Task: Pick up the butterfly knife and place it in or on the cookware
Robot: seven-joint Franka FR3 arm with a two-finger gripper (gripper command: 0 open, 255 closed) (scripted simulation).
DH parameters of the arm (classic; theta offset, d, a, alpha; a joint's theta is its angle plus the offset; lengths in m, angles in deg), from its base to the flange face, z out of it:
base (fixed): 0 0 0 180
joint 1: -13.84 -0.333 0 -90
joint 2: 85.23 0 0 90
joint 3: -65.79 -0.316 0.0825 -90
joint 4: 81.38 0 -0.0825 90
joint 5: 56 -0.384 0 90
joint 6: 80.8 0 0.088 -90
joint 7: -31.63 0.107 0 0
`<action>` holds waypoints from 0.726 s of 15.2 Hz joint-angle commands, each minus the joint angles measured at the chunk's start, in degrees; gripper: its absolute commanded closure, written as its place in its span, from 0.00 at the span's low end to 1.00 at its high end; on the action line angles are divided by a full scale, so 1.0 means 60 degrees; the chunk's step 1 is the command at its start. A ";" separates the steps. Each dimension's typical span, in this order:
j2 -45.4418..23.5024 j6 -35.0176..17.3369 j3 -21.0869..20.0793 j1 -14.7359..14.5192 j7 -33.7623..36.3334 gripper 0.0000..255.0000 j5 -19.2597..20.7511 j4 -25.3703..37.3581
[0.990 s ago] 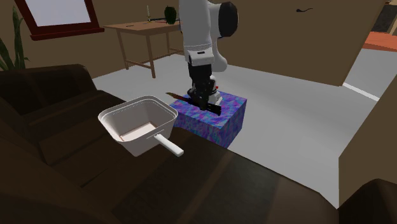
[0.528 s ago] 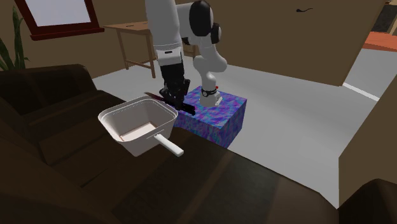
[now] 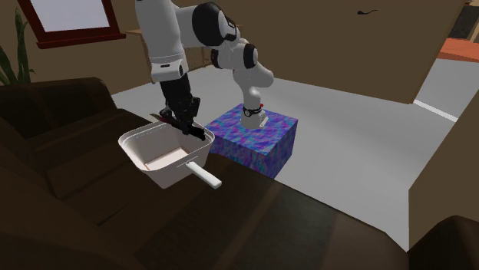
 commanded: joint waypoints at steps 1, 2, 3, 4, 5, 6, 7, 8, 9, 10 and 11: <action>0.0439 -0.0622 -0.0006 0.0095 -0.0077 1.00 -0.0037 -0.1026; 0.0597 -0.0869 -0.0008 0.0120 -0.0096 1.00 -0.0051 -0.1432; 0.0724 -0.1091 -0.0009 0.0141 -0.0115 1.00 -0.0063 -0.1781; 0.0831 -0.1296 -0.0011 0.0159 -0.0132 1.00 -0.0073 -0.2095; 0.0922 -0.1490 -0.0011 0.0175 -0.0149 1.00 -0.0082 -0.2381; 0.1001 -0.1673 -0.0012 0.0189 -0.0165 1.00 -0.0090 -0.2644; 0.1069 -0.1849 -0.0012 0.0202 -0.0181 1.00 -0.0098 -0.2889; 0.1129 -0.2018 -0.0012 0.0213 -0.0196 1.00 -0.0105 -0.3119; 0.1181 -0.2182 -0.0012 0.0223 -0.0210 1.00 -0.0111 -0.3335; 0.1226 -0.2340 -0.0012 0.0233 -0.0224 1.00 -0.0116 -0.3539; 0.1264 -0.2493 -0.0012 0.0241 -0.0238 1.00 -0.0122 -0.3732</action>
